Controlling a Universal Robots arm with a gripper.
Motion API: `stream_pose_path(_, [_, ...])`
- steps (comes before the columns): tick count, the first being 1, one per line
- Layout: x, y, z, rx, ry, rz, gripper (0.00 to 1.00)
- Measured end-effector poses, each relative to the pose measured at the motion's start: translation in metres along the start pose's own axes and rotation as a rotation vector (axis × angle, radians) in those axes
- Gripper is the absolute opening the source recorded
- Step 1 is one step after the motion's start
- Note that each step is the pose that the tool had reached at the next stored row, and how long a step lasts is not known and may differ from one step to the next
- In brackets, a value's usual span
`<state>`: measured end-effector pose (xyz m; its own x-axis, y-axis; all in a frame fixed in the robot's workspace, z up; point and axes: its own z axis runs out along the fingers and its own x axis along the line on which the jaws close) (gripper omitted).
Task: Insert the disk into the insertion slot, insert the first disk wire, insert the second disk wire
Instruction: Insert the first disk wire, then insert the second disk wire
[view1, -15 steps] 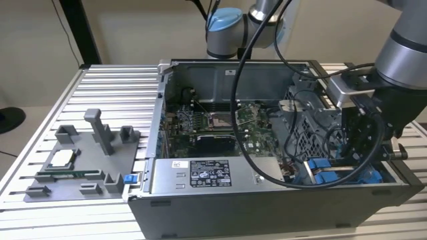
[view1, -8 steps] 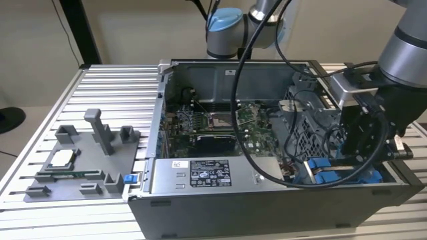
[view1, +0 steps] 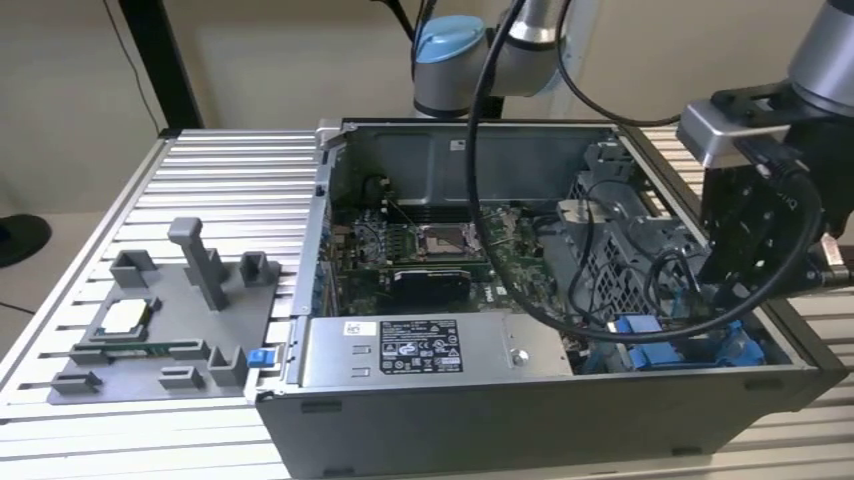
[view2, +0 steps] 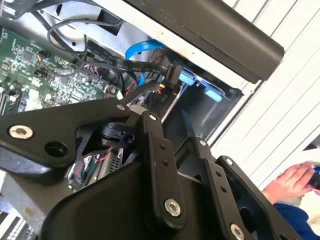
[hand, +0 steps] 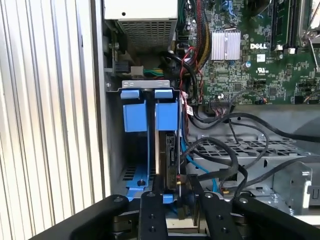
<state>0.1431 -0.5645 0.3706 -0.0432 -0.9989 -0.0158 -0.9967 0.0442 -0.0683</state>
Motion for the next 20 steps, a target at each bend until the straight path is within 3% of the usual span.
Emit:
stream_pose_path(3, [-0.0001,-0.0004,-0.0056,-0.0002,-0.0001,0.000,1.00])
stream_pose_path(13, [-0.0002,-0.0029,-0.0059,-0.0004,0.0003,0.000,1.00])
stream_pose_path(20, [-0.0011,-0.0226,-0.0044,-0.0055,-0.0006,0.000,1.00])
